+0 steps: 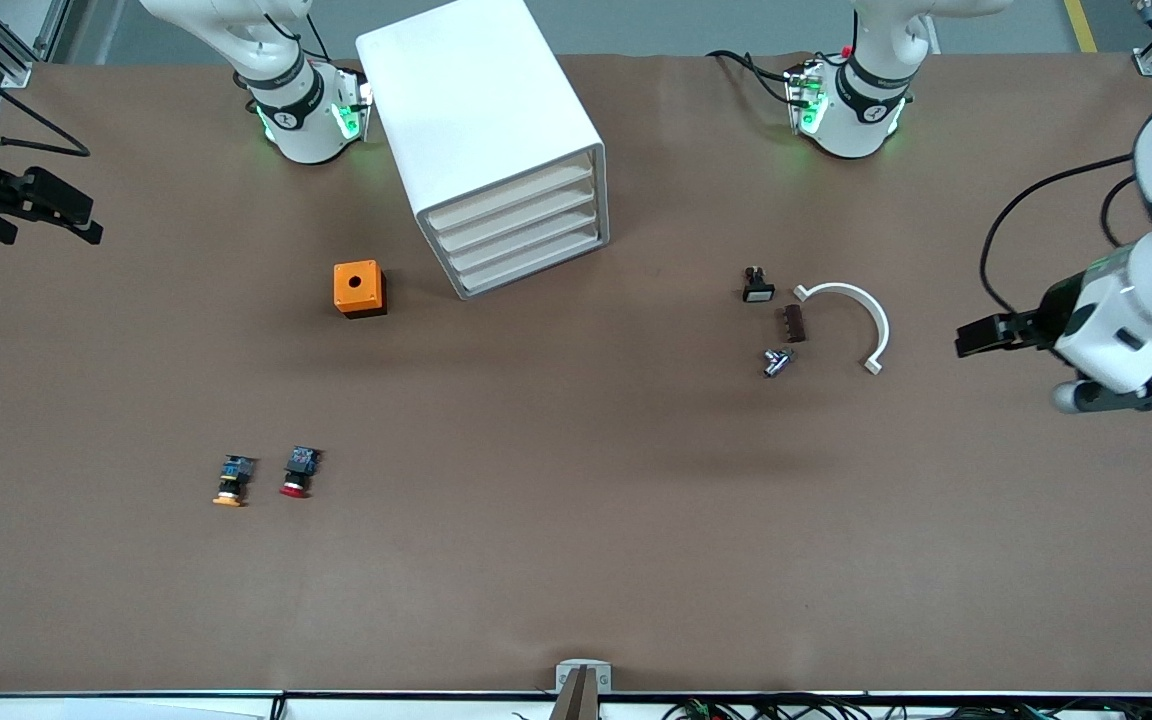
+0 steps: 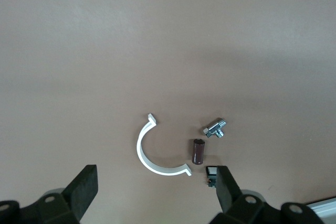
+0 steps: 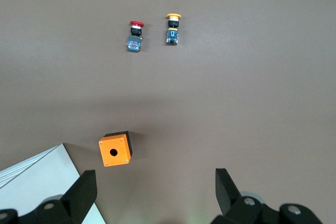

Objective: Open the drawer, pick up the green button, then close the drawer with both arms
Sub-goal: 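Move the left gripper toward the white cabinet's drawer handle, then grasp the drawer handle with the left gripper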

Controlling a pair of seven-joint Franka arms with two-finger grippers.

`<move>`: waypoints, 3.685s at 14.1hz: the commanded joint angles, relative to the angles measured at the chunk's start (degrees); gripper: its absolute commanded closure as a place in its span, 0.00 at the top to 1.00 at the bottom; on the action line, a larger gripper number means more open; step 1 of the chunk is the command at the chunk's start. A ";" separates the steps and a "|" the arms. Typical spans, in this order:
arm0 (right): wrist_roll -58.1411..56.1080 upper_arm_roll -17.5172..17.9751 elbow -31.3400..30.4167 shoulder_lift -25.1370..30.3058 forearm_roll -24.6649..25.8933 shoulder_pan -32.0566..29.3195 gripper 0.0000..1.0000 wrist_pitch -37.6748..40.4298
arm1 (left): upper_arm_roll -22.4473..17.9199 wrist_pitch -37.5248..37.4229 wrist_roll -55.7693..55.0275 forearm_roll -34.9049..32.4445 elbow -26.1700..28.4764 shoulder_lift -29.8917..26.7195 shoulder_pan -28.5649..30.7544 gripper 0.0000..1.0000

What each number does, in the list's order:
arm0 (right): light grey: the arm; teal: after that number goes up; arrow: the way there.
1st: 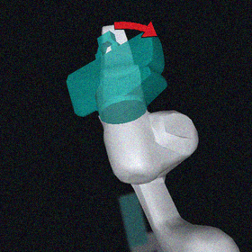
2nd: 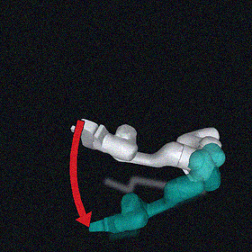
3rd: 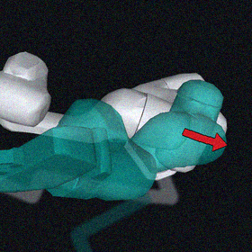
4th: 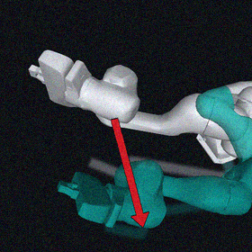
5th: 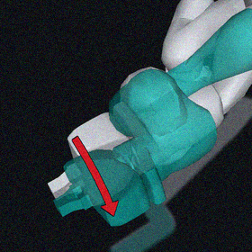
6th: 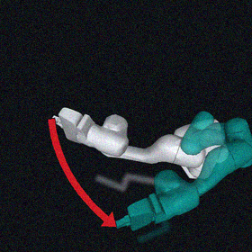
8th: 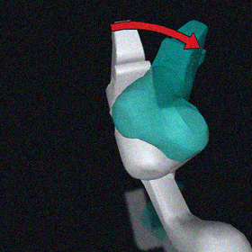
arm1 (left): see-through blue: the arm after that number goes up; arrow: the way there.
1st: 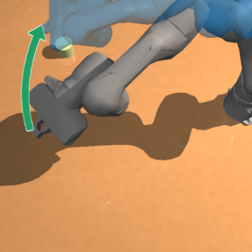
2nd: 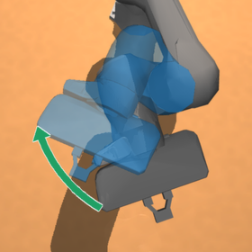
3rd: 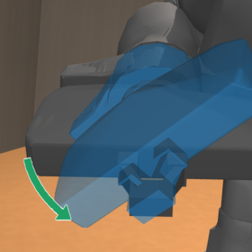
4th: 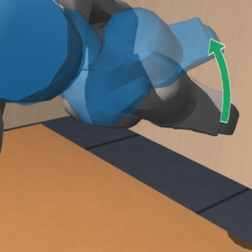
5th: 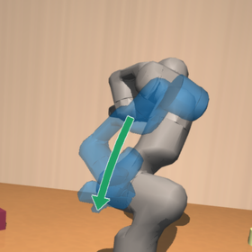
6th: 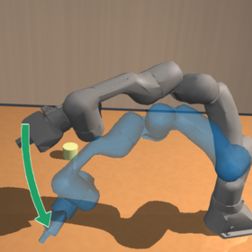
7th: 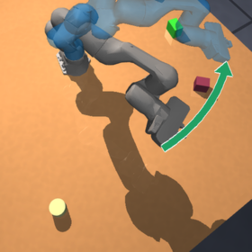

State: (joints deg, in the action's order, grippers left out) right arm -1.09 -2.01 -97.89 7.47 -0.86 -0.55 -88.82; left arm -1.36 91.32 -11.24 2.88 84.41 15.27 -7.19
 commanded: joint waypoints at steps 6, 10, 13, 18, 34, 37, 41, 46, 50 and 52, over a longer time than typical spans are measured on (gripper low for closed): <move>-0.75 0.61 1.30 0.62 -0.46 -0.77 1.00 0.75 | 0.13 0.08 -15.81 -0.34 -2.50 9.24 -11.61 0.99; -0.58 0.61 2.71 -0.09 -0.37 -0.59 1.00 1.54 | 0.40 0.61 -27.15 4.64 -6.97 14.95 -14.79 0.99; -0.84 0.70 2.80 -1.66 0.15 -0.68 1.00 1.37 | 0.49 1.39 -30.94 11.60 -9.26 17.94 -15.75 0.99; -0.84 0.70 3.23 -10.70 -0.11 -0.59 1.00 0.40 | 0.40 4.29 -49.01 25.39 -9.27 21.72 -17.94 0.99; 25.22 0.96 5.43 -16.44 -0.55 3.70 1.00 0.40 | 5.84 2.73 -93.52 51.25 -8.39 34.65 -20.94 0.99; 29.03 0.96 5.26 -16.35 -0.55 5.56 1.00 0.31 | 6.02 -2.45 -98.34 52.57 -7.86 37.45 -21.29 0.99; 29.21 0.96 4.99 -16.35 -0.64 5.91 1.00 0.22 | 6.02 -6.06 -103.97 53.45 -7.77 38.78 -22.34 0.92; 30.36 1.05 4.91 -16.35 -0.72 5.91 1.00 0.22 | 6.02 -7.56 -111.10 54.42 -6.10 40.89 -22.35 0.67; 30.36 1.05 4.55 -16.35 -0.72 5.91 1.00 0.05 | 6.72 -9.93 -111.28 54.51 -4.61 40.80 -22.96 0.58; 30.36 1.05 4.55 -16.35 -0.72 5.91 1.00 -0.04 | 7.34 -10.81 -111.28 54.51 -4.17 40.89 -23.22 0.58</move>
State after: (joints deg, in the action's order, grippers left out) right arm 28.35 -1.18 -92.80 -9.57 -1.09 5.47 -89.02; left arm 5.63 81.52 -121.62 55.83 79.41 56.35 -29.84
